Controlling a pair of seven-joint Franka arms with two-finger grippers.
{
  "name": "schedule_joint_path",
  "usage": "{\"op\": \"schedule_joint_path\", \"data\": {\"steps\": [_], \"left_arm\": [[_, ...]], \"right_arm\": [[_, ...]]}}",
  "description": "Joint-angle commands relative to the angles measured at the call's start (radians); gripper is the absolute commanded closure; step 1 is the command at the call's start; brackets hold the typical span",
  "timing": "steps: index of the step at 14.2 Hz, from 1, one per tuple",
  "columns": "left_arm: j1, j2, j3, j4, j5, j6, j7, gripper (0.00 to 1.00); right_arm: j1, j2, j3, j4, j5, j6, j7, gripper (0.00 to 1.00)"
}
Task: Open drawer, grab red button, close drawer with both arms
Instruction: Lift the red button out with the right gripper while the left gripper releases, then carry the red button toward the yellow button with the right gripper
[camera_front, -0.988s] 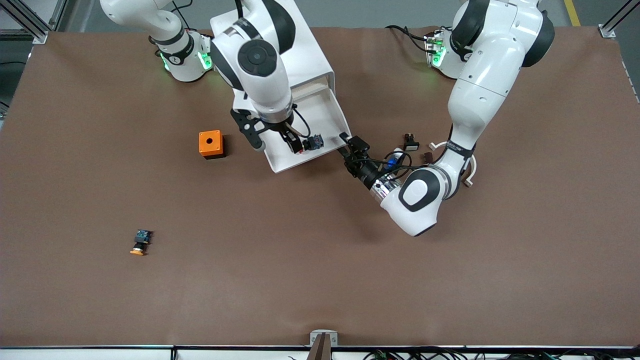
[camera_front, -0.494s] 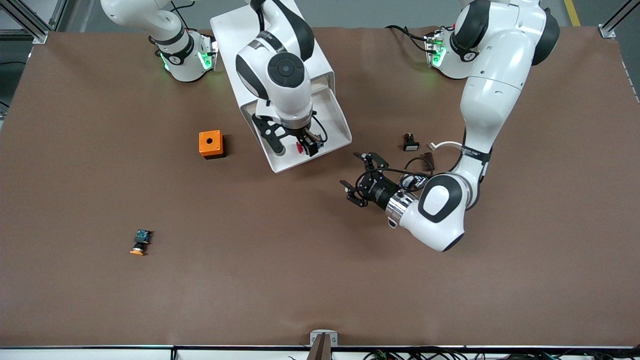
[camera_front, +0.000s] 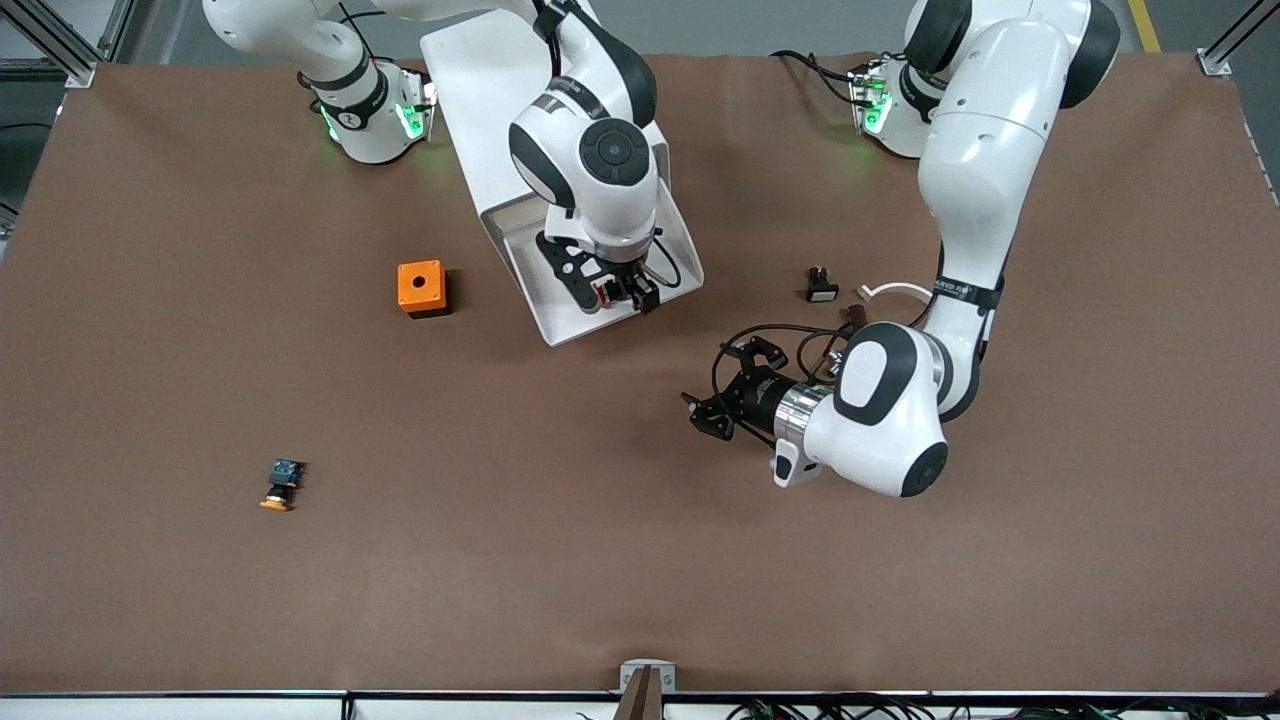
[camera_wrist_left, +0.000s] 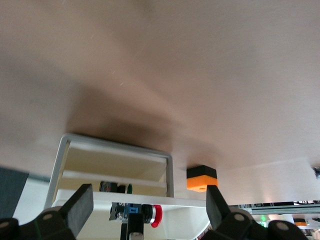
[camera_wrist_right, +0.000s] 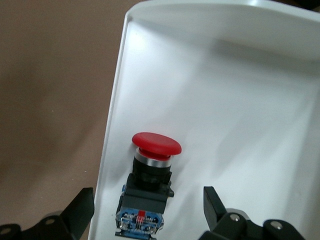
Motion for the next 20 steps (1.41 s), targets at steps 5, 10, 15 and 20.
{"op": "schedule_joint_path", "data": {"steps": [5, 10, 15, 20], "left_arm": [[-0.071, -0.111, 0.007, -0.040, 0.275, 0.225, 0.084, 0.01], [-0.122, -0.119, 0.008, -0.055, 0.421, 0.294, 0.062, 0.00], [-0.188, -0.144, 0.007, -0.089, 0.594, 0.300, 0.003, 0.00], [-0.235, -0.157, 0.004, -0.120, 0.701, 0.314, -0.086, 0.00]], "right_arm": [[0.021, 0.022, -0.013, 0.021, 0.001, -0.014, 0.026, 0.13], [0.019, 0.039, -0.011, 0.021, 0.006, -0.012, 0.015, 0.57], [0.005, 0.022, -0.013, 0.048, 0.006, -0.032, -0.018, 1.00], [-0.143, -0.087, -0.029, 0.093, 0.003, -0.186, -0.498, 1.00]]}}
